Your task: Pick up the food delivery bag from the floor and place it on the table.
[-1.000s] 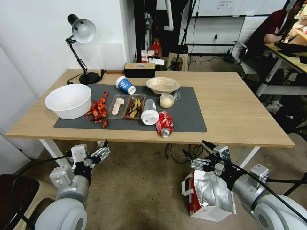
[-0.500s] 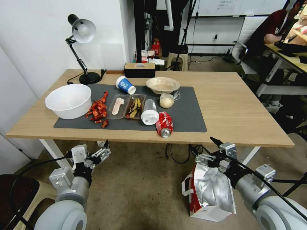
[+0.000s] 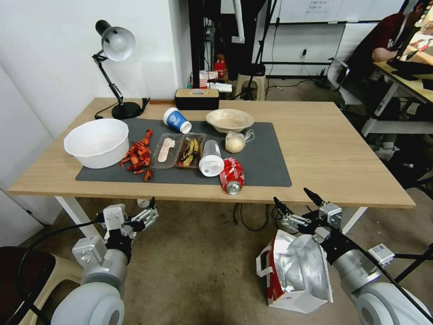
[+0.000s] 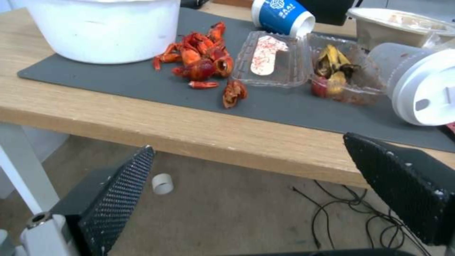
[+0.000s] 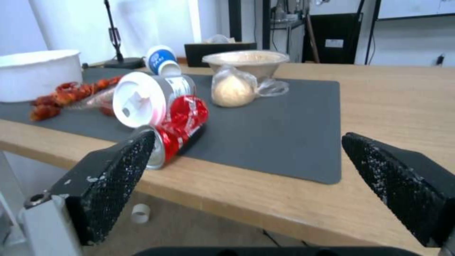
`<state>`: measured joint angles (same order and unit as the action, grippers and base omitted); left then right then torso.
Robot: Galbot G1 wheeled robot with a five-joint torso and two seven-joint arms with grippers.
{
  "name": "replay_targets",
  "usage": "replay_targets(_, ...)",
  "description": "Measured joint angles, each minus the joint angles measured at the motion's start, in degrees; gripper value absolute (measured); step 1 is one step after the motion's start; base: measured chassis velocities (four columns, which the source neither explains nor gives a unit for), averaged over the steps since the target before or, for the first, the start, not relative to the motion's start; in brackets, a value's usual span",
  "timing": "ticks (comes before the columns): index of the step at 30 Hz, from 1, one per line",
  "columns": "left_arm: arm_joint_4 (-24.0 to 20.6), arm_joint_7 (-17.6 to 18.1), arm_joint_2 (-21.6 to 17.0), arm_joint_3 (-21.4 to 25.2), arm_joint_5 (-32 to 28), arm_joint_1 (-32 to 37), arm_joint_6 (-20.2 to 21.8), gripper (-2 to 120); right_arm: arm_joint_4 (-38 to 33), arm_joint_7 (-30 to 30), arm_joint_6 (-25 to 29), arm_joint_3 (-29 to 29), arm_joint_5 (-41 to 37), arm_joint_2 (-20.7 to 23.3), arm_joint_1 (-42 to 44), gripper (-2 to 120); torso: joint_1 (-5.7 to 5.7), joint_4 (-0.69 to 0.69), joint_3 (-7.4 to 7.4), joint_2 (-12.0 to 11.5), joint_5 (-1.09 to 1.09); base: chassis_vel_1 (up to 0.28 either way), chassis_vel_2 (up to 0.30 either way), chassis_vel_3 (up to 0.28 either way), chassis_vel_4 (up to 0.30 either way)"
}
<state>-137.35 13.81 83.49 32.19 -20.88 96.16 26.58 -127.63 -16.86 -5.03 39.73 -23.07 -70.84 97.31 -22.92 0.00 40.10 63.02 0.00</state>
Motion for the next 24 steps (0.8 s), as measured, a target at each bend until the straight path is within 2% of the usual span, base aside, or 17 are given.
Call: replay_targets(24, -0.2, -0.7, -0.1, 0.1, 0.4, 0.4, -0.2, 100, -0.5, 0.0, -0.2, 0.0, 1.1, -0.3, 0.2, 100, 0.15, 0.00, -0.17, -0.3, 0.00, 0.000, 0.000, 0.000, 0.000)
